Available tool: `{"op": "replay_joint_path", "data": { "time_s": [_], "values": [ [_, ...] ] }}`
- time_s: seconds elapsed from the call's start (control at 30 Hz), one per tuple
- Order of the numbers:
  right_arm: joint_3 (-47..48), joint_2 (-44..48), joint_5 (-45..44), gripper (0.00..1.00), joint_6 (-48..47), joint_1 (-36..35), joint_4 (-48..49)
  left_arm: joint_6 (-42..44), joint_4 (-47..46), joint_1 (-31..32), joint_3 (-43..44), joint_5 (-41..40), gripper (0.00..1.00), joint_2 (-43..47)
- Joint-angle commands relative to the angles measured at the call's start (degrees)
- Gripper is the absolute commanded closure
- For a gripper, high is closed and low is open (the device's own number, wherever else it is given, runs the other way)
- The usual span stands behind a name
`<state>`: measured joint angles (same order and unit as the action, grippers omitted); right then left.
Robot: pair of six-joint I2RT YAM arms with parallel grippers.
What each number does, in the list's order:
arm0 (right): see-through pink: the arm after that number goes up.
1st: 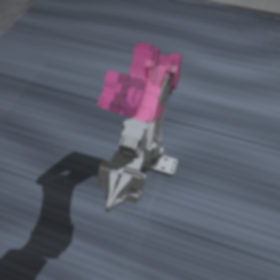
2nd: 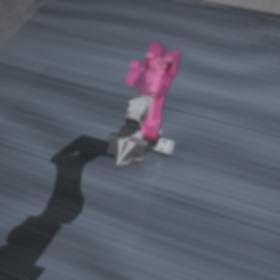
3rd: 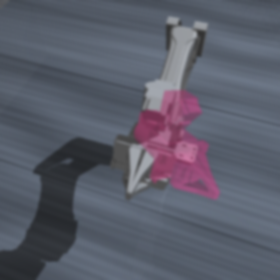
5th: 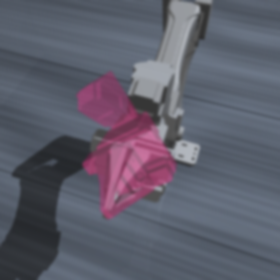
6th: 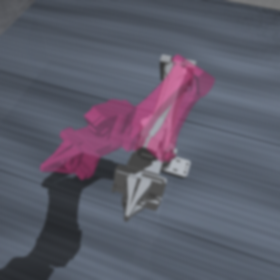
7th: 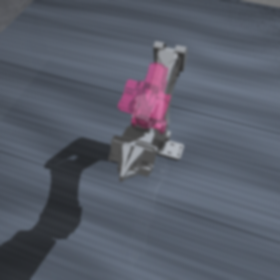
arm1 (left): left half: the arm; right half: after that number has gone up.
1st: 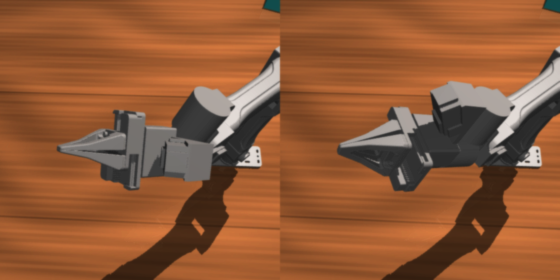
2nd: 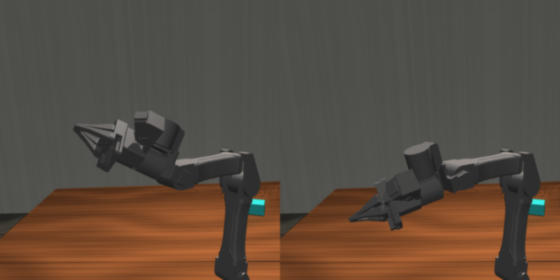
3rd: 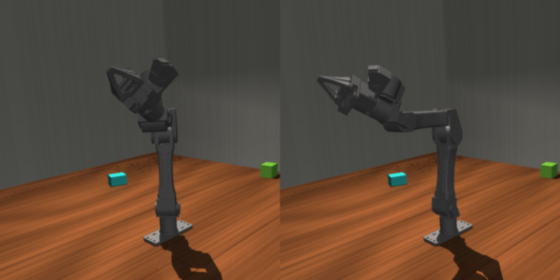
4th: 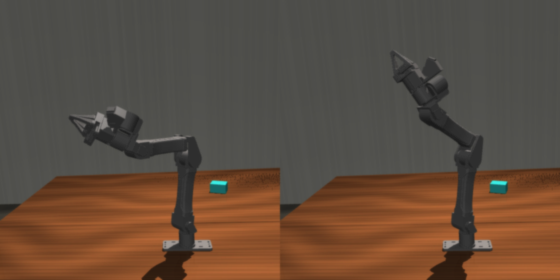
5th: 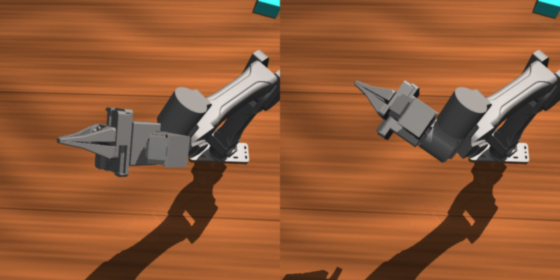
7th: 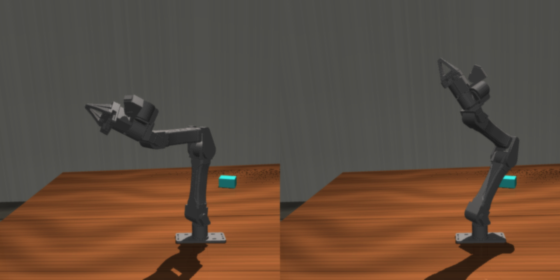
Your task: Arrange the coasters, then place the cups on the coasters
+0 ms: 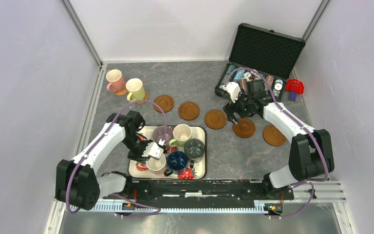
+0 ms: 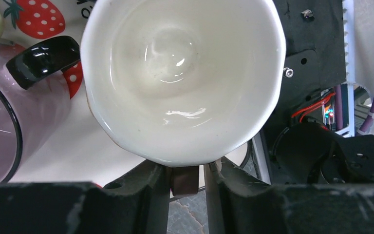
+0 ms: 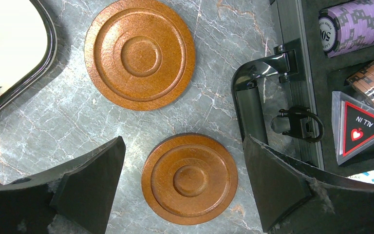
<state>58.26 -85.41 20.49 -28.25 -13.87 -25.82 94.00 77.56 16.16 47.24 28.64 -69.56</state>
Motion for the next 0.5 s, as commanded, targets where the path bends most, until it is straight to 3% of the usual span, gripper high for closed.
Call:
{"op": "replay_joint_path", "data": {
  "time_s": [0.0,0.2,0.3,0.47],
  "values": [
    [1.1,0.8,0.7,0.02,-0.3,-0.1,0.1,-2.6,-5.9,-0.6,-2.0,2.9,0.67,2.4],
    [0.9,0.8,1.0,0.02,-0.4,-0.1,0.2,-3.3,-4.0,-1.4,-2.3,2.8,0.79,5.1],
    [0.7,0.9,1.1,0.02,-0.3,-0.1,0.3,-2.4,-1.6,-1.6,-2.5,1.0,0.97,7.9],
    [0.1,0.9,1.6,0.02,0.2,-0.1,0.9,0.7,3.2,-2.4,-2.1,-0.5,0.98,12.3]
  ]
}}
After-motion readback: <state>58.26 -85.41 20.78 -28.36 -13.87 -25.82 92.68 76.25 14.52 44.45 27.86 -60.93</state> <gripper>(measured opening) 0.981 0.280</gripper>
